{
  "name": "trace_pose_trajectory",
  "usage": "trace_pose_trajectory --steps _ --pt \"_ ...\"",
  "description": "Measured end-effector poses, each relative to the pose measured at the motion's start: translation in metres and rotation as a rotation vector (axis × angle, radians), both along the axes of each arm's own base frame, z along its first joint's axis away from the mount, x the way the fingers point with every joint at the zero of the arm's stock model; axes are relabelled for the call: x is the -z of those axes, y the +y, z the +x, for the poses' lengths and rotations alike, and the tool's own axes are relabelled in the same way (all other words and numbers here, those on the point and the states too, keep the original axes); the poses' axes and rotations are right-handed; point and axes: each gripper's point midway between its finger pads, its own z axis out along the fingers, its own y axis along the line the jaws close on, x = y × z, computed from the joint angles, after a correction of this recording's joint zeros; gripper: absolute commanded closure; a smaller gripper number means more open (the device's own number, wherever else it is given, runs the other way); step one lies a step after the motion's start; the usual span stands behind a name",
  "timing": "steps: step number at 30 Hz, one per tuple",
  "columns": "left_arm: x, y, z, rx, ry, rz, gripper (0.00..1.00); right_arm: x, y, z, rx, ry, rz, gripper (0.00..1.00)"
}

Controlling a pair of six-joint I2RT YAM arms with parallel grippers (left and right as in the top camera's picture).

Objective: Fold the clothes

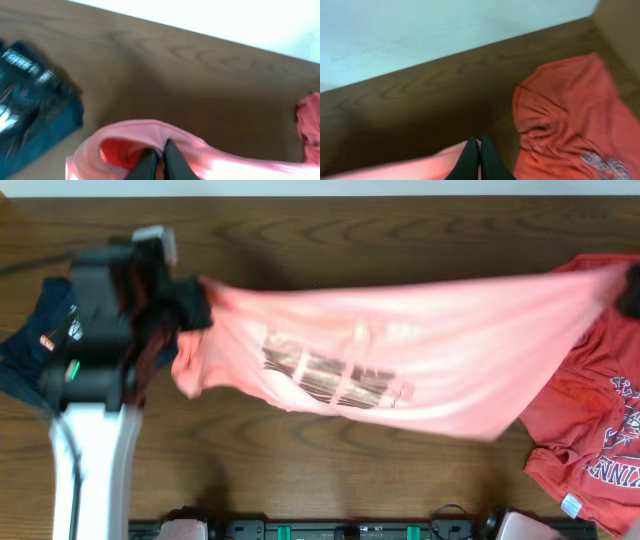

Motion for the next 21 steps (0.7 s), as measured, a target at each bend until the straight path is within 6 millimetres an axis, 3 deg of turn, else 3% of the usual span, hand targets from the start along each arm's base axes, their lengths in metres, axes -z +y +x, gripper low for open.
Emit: trace_pose_trajectory --steps 4,8,10,13,16,19,21 --pt "0.024 -0.003 0.072 0.007 -0.066 -0.008 0.94 0.033 -0.022 0.089 -0.043 -0.047 0.059 0.99" --pt "0.033 -0.013 0.127 0.037 -0.180 -0.057 0.94 0.038 -0.028 0.141 -0.058 -0.157 0.126 0.99" --pt "0.029 -0.017 0.141 0.039 -0.228 -0.094 0.94 0.028 -0.029 0.153 -0.056 -0.222 0.158 0.99" --pt "0.006 -0.021 0.151 0.043 -0.326 -0.136 0.94 0.003 -0.030 0.156 -0.050 -0.294 0.167 0.99" --pt "-0.016 -0.023 0.151 0.048 -0.375 -0.170 0.94 -0.027 -0.028 0.146 -0.035 -0.329 0.161 0.99" --pt "-0.024 -0.030 0.145 0.078 -0.347 -0.205 0.94 -0.047 -0.027 0.119 0.009 -0.302 0.128 0.99" --pt "-0.015 -0.035 0.136 0.099 -0.278 -0.224 0.94 -0.045 -0.026 0.100 0.033 -0.249 0.111 0.99"
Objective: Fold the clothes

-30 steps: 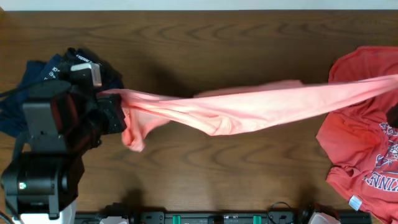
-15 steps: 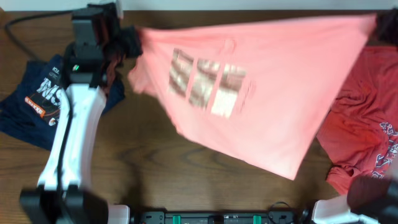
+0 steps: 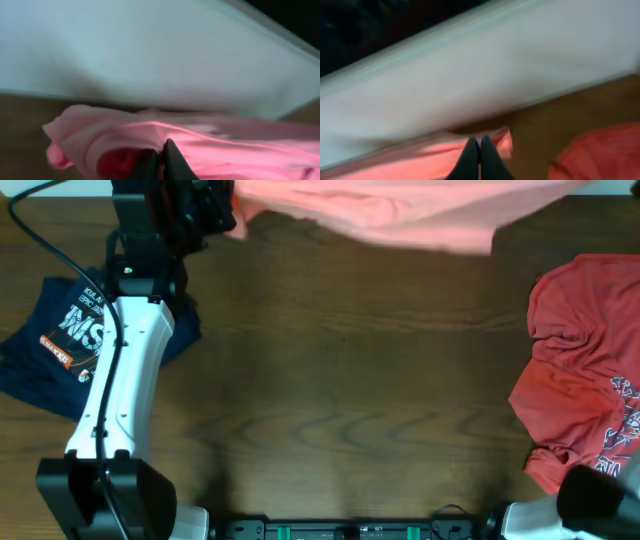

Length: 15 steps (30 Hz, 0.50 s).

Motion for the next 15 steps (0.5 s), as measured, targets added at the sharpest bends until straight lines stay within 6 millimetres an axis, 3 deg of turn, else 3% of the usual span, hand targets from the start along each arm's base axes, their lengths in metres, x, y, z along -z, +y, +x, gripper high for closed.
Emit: trace_pose_trajectory --steps 3,6,11,15 --pt "0.034 -0.004 -0.024 0.031 0.189 0.001 0.94 0.028 0.001 -0.037 0.047 0.179 -0.010 0.99" --pt "0.083 -0.008 -0.063 0.074 0.431 0.033 0.94 0.076 -0.004 -0.068 0.100 0.407 -0.009 0.99" --pt "0.132 -0.019 -0.123 0.165 0.702 0.091 0.94 0.167 -0.017 -0.115 0.176 0.810 -0.021 0.99" --pt "0.169 -0.034 -0.169 0.262 0.866 0.143 0.94 0.224 -0.022 -0.146 0.196 1.036 -0.034 0.99"
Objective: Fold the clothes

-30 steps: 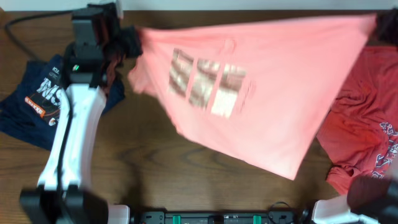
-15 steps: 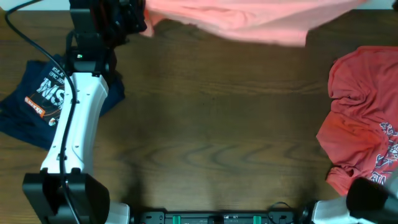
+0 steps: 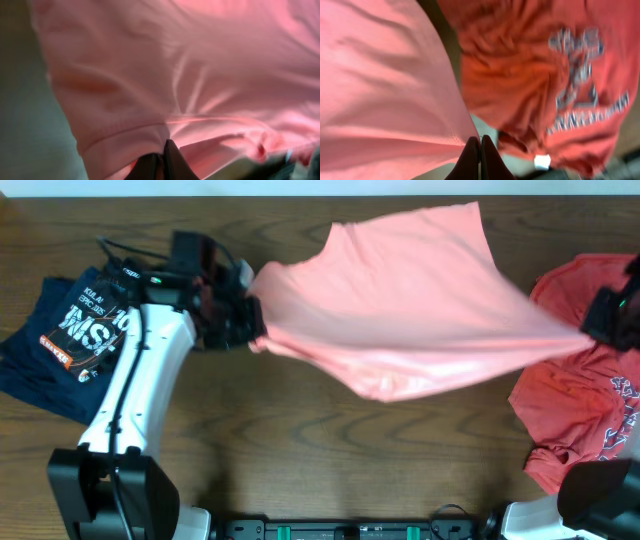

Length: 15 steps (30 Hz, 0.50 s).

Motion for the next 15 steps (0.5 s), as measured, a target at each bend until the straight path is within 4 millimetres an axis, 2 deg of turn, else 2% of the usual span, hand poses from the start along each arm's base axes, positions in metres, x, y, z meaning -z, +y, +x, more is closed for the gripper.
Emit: trace_pose_trajectory --steps 2,5,9,12,15 --pt "0.019 -0.004 -0.024 0.038 0.087 0.021 0.94 0.020 0.001 -0.014 0.003 0.079 0.010 0.99" --pt "0.043 0.001 -0.060 0.062 0.219 0.059 0.94 0.044 0.005 -0.032 0.006 0.173 0.027 0.99" --pt "0.070 0.011 -0.094 0.068 0.342 0.107 0.94 0.063 0.001 -0.044 0.029 0.222 0.041 0.99" --pt "0.085 0.016 -0.099 0.069 0.348 0.132 0.94 0.067 -0.003 -0.033 0.030 0.175 0.030 0.99" --pt "0.093 0.019 -0.091 0.065 0.301 0.154 0.94 0.069 -0.009 -0.011 0.028 0.084 0.010 0.99"
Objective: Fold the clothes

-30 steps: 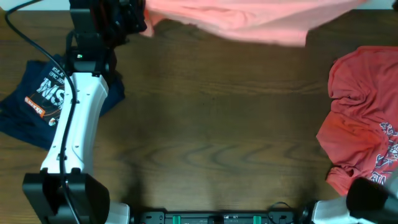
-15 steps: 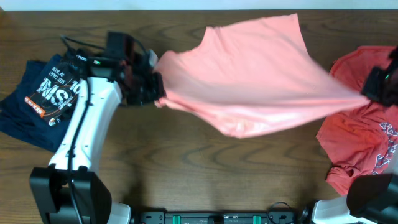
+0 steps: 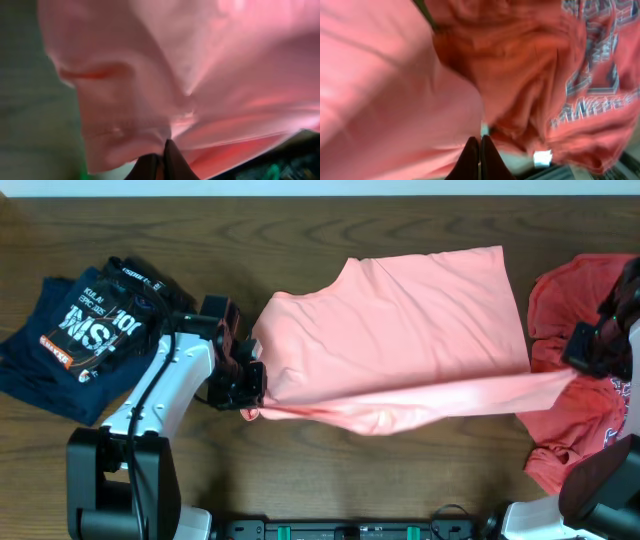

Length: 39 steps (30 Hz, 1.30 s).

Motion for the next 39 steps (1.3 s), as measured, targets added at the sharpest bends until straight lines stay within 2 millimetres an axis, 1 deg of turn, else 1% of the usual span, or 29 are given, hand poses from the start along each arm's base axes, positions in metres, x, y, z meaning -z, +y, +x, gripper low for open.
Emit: trace_pose_trajectory --steps 5,9,13,16,20,25,26,27,28,29,30,31,32,33,34,36,37,39 --pt "0.003 0.004 0.028 -0.012 -0.116 0.034 0.94 0.003 -0.004 0.043 -0.017 -0.184 0.003 0.99" --pt "0.005 0.009 0.045 -0.058 -0.174 0.072 0.94 0.010 0.003 0.067 -0.045 -0.287 0.039 0.99" --pt "0.004 0.012 0.055 -0.090 -0.210 0.088 0.94 0.017 0.015 0.084 -0.088 -0.342 0.059 0.99" --pt "0.004 0.013 0.062 -0.109 -0.235 0.096 0.94 0.025 0.024 0.098 -0.120 -0.374 0.068 0.99" --pt "0.008 0.013 0.067 -0.118 -0.243 0.099 0.94 0.040 0.029 0.116 -0.146 -0.393 0.072 0.99" --pt "0.023 0.014 0.065 -0.115 -0.197 0.110 0.94 0.067 0.039 0.136 -0.183 -0.388 0.086 0.99" --pt "0.027 0.014 0.064 -0.114 -0.186 0.113 0.94 0.071 0.041 0.140 -0.190 -0.391 0.089 0.97" --pt "0.029 0.015 0.063 -0.113 -0.177 0.117 0.95 0.077 0.043 0.144 -0.196 -0.394 0.093 0.90" --pt "0.032 0.015 0.063 -0.113 -0.168 0.123 0.94 0.082 0.046 0.148 -0.203 -0.396 0.098 0.76" --pt "0.033 0.016 0.062 -0.112 -0.164 0.126 0.93 0.087 0.048 0.151 -0.209 -0.396 0.102 0.71" --pt "0.034 0.016 0.062 -0.113 -0.163 0.129 0.87 0.090 0.049 0.152 -0.212 -0.394 0.107 0.70" --pt "0.034 0.017 0.063 -0.111 -0.166 0.135 0.84 0.092 0.051 0.152 -0.216 -0.390 0.110 0.69" --pt "0.034 0.018 0.063 -0.113 -0.168 0.140 0.83 0.094 0.051 0.152 -0.219 -0.386 0.112 0.68" --pt "0.034 0.020 0.063 -0.116 -0.169 0.147 0.83 0.094 0.052 0.151 -0.219 -0.385 0.114 0.66" --pt "0.035 0.021 0.063 -0.121 -0.169 0.156 0.77 0.094 0.052 0.151 -0.219 -0.383 0.114 0.66" --pt "0.035 0.024 0.064 -0.124 -0.172 0.168 0.76 0.095 0.052 0.147 -0.216 -0.366 0.120 0.68" --pt "0.035 0.025 0.064 -0.130 -0.172 0.173 0.75 0.097 0.053 0.141 -0.211 -0.343 0.130 0.70" --pt "0.035 0.028 0.065 -0.136 -0.171 0.178 0.75 0.101 0.055 0.128 -0.208 -0.293 0.147 0.79"
